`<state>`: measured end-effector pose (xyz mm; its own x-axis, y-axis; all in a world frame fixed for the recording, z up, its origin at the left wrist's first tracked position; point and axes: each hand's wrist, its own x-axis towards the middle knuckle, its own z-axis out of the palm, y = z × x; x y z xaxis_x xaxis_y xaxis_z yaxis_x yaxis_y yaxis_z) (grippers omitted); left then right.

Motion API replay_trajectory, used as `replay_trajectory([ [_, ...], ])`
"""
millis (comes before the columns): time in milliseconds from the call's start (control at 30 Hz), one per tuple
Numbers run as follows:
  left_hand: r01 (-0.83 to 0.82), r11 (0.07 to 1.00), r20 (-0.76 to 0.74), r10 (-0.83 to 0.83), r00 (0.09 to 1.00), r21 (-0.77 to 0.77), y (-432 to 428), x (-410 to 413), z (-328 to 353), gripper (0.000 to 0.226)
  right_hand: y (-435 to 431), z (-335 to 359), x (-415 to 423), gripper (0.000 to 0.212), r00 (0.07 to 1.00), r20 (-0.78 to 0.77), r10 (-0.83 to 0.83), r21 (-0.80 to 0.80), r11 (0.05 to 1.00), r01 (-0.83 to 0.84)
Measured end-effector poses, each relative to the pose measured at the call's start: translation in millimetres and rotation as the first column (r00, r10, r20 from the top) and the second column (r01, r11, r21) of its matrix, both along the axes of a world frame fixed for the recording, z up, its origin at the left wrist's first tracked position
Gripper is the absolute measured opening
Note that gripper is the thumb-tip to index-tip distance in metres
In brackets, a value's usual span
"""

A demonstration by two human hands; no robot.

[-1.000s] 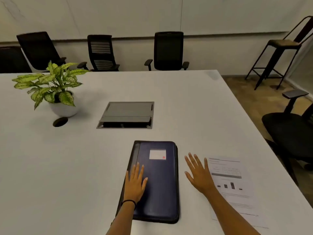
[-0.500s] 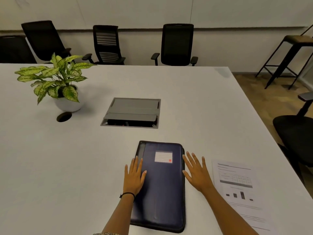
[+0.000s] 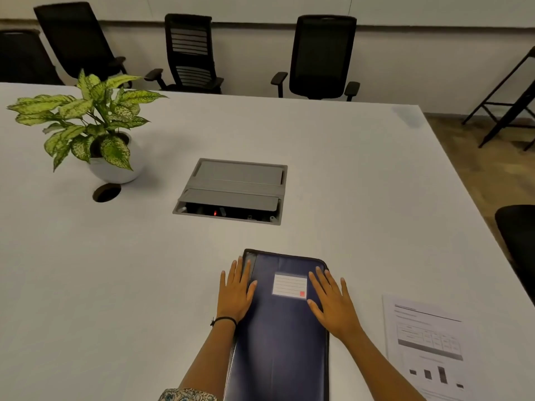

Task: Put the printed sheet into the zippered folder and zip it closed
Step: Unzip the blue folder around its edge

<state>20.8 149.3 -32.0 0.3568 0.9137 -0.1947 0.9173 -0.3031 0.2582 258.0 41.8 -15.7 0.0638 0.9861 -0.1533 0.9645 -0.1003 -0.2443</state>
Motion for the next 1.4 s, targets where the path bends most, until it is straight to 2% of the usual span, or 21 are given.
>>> replay_trajectory([
  [100,-0.022,0.999,0.005,0.022,1.000,-0.038,18.2,3.1,-8.5,0.060,17.7,-14.8,6.4,0.070,0.999,-0.011,-0.051,-0.051,0.997,0.051],
  [333,-0.090,0.985,0.148,0.112,0.983,-0.150,57.5,11.4,-17.2,0.058,46.3,-29.3,9.9,0.065,0.965,-0.183,-0.187,-0.081,0.981,0.175],
  [433,-0.108,0.973,0.220,0.153,0.963,-0.206,62.0,16.5,-19.9,0.059,48.6,-36.0,8.5,0.062,0.953,-0.205,-0.224,-0.101,0.973,0.207],
  [533,-0.191,0.938,0.288,0.276,0.917,-0.289,61.0,22.1,-22.7,0.058,50.5,-38.5,5.4,0.060,0.941,-0.225,-0.253,-0.106,0.966,0.235],
  [667,-0.260,0.882,0.386,0.415,0.824,-0.394,65.1,28.4,-23.7,0.057,52.1,-36.1,0.5,0.061,0.880,-0.346,-0.326,-0.073,0.944,0.321],
  [733,-0.253,0.856,0.445,0.461,0.767,-0.451,69.9,32.2,-19.7,0.056,56.0,-33.9,-3.0,0.061,0.808,-0.417,-0.417,-0.071,0.901,0.428],
  [767,-0.259,0.838,0.462,0.492,0.738,-0.480,71.9,34.1,-17.2,0.055,59.3,-32.1,-5.2,0.061,0.744,-0.458,-0.487,-0.090,0.858,0.507],
  [867,-0.290,0.773,0.469,0.590,0.657,-0.565,76.8,37.6,-11.6,0.055,71.5,-24.3,-7.7,0.059,0.474,-0.602,-0.643,-0.211,0.700,0.682],
  [1000,-0.315,0.693,0.480,0.694,0.536,-0.649,84.8,35.9,-6.9,0.053,81.1,-14.8,1.5,0.058,0.249,-0.665,-0.704,-0.341,0.583,0.737],
  [1067,-0.324,0.670,0.467,0.716,0.519,-0.668,88.3,33.3,-5.9,0.050,83.2,-10.0,7.5,0.057,0.179,-0.672,-0.719,-0.382,0.543,0.748],
  [1100,-0.331,0.664,0.457,0.721,0.521,-0.671,89.1,31.4,-6.2,0.045,83.8,-8.4,10.1,0.056,0.168,-0.668,-0.725,-0.393,0.536,0.748],
  [1200,-0.323,0.691,0.473,0.696,0.541,-0.647,87.2,24.3,-9.7,0.008,81.3,-6.0,14.7,0.050,0.194,-0.651,-0.734,-0.403,0.551,0.731],
  [1267,-0.317,0.707,0.467,0.674,0.573,-0.632,82.4,21.8,-9.8,0.014,79.4,-5.9,15.5,0.047,0.229,-0.637,-0.736,-0.403,0.571,0.715],
  [1300,-0.320,0.721,0.463,0.658,0.594,-0.614,79.1,21.7,-9.1,0.026,79.2,-6.4,15.6,0.045,0.242,-0.634,-0.734,-0.402,0.580,0.708],
  [1400,-0.296,0.794,0.473,0.567,0.674,-0.531,68.2,24.4,-10.1,0.038,81.9,-7.3,15.1,0.043,0.276,-0.627,-0.729,-0.393,0.602,0.695],
])
